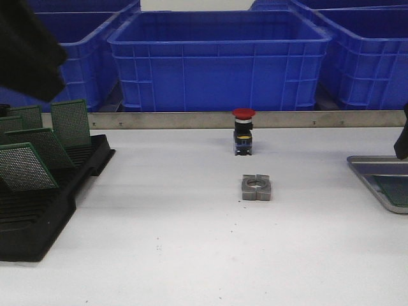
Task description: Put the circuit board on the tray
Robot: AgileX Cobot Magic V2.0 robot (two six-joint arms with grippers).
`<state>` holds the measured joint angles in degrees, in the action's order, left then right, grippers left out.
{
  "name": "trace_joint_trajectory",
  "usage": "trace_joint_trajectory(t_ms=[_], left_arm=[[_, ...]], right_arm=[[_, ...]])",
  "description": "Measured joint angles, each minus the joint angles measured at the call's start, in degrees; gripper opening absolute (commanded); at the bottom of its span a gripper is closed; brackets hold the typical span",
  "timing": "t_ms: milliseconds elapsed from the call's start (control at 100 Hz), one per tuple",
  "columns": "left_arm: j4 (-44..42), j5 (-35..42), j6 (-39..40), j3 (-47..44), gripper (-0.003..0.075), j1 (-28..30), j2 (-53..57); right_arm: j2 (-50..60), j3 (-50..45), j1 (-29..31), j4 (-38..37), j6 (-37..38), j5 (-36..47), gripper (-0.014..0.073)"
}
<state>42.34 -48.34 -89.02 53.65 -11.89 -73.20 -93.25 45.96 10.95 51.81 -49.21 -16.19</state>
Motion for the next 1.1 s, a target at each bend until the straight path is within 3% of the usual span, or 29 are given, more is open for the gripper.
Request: trace_joint_trajectory(t_ms=[140,240,660,750,910,1100], left_arm=[[-14.2,0.2,2.5,-0.3,0.0424,0.4,0.1],[-19.2,0.6,3.6,-0.5,0.0424,0.4,0.0],[-22.9,9.4,4.6,-0.5,0.0410,0.4,-11.1],[-22.9,10.8,4.6,-0.5,0.0304,0.4,-13.5],[-23.0,11.9,4.6,-0.5,-0.0018,0.4,-15.1],[-23.2,11.5,4.6,0.4,-0.0017,0.4,-15.1]], right_arm=[[0.0,0.0,0.0,-0.1,0.0,-0.1,0.0631],[0.0,0.0,0.0,-0.1,0.0,-0.1,0.0631],[0.0,0.0,0.0,-0.1,-0.1,-0.1,0.0631],[0.0,0.0,0.0,-0.1,-0.1,-0.1,0.0631],[0.0,0.0,0.0,-0.1,-0.1,-0.2,0.0631],[0.9,0.0,0.0,-0.2,-1.0,-1.8,0.0631]])
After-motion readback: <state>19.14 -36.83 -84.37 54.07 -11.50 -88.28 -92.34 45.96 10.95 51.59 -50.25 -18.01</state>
